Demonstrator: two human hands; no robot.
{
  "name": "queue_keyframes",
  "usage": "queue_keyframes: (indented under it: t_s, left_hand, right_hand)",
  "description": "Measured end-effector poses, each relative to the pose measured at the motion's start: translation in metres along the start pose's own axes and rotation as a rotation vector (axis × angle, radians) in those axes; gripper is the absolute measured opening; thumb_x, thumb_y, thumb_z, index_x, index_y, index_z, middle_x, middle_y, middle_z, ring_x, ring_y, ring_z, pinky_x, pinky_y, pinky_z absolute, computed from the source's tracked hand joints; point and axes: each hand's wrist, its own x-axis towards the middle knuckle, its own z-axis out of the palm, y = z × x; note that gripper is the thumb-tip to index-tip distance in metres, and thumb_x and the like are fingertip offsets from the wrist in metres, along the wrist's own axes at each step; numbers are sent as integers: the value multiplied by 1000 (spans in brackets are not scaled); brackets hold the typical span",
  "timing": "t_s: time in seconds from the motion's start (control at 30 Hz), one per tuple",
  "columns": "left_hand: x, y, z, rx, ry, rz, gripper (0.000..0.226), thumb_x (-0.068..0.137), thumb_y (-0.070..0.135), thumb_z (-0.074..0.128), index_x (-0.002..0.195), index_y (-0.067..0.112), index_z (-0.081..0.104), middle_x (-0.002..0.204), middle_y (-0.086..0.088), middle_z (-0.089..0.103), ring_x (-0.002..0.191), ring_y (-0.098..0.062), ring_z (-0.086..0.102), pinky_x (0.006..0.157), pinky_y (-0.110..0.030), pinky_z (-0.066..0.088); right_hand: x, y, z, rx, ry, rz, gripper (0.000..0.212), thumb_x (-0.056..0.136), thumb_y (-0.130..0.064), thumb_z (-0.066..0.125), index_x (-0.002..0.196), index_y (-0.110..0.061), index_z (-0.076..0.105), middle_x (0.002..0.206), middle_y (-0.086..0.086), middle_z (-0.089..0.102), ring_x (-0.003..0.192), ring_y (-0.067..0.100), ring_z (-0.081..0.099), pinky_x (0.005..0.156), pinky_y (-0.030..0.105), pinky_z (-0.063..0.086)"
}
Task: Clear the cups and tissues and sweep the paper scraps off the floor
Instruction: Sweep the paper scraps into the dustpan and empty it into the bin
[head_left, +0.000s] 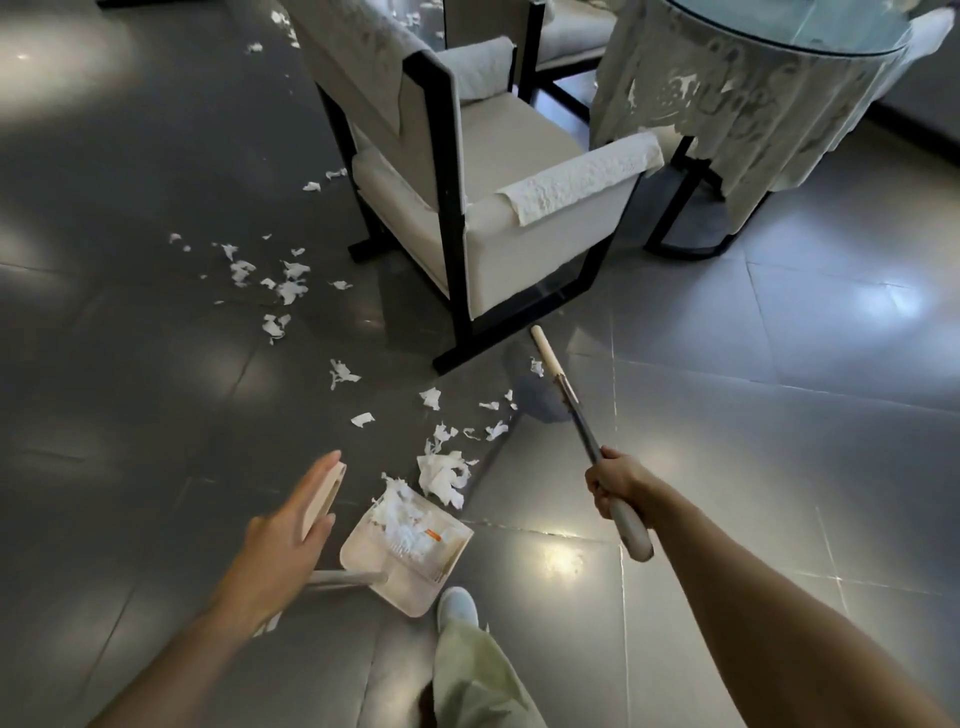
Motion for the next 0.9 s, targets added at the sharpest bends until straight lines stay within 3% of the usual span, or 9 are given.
queue_keyframes:
  t_s: [0.13,0.23,0.3,0.37,0.5,0.6,0.67,0.77,0.9]
  left_hand:
    - [30,-4,-21,-21,15,-29,74,93,13,55,114,80,29,124,20,57,108,-35,58,89,-45,48]
    - [50,-7,-31,18,44,-31,75,89,14,60,114,79,31,114,23,64,105,-30,60,90,-39,47]
    - [64,-9,-30,86,57,-4,77,86,17,63,114,79,28,91,12,70,89,-30,62,77,-37,52]
    - [77,-9,-30,98,67,26,79,84,16,65,113,80,29,70,15,66,73,-23,66,62,-26,49]
    - [91,-7,-32,65,47,25,73,86,12,63,128,62,31,92,8,69,82,-18,69,63,-7,40]
    - [88,-5,-33,103,23,23,69,88,18,60,131,60,26,81,3,64,76,-26,67,54,-12,41]
    - [83,-7,-31,85,-1,34,69,90,20,58,128,66,24,90,3,67,70,-26,64,61,-20,41]
    - [72,-16,-25,36,-46,42,76,92,22,55,120,79,15,106,2,66,85,-24,67,69,-21,41]
    - [55,-26,-25,48,-47,111,79,93,18,54,120,80,11,114,0,64,86,-21,65,70,-15,38]
  right_hand:
    - [51,-30,-2,-131,44,5,46,87,8,36,131,-5,41,72,13,48,51,18,46,38,22,41]
    - [87,-49,0,-221,51,-7,44,86,8,37,129,1,42,73,15,49,53,20,47,41,26,41]
    - [111,-63,4,-259,55,-5,43,86,9,35,128,5,43,68,14,48,49,21,45,39,24,39]
    - [126,-74,14,-353,41,6,43,87,8,37,131,5,41,68,14,50,49,21,48,39,26,41]
    - [119,-73,46,-505,-4,23,51,89,3,40,139,-4,34,72,10,52,48,18,51,34,22,41]
    - [91,-51,68,-528,-78,30,56,83,2,43,138,-11,39,67,5,50,39,11,51,28,15,33]
    - [70,-36,80,-510,-107,46,62,79,4,41,138,-16,41,61,8,52,33,14,49,29,13,33]
    - [34,-23,97,-607,-171,73,72,75,2,38,142,-25,35,52,8,56,22,12,46,31,12,34]
    - [-13,-16,112,-574,-248,107,48,70,0,37,114,-20,42,34,1,49,25,15,43,36,14,35]
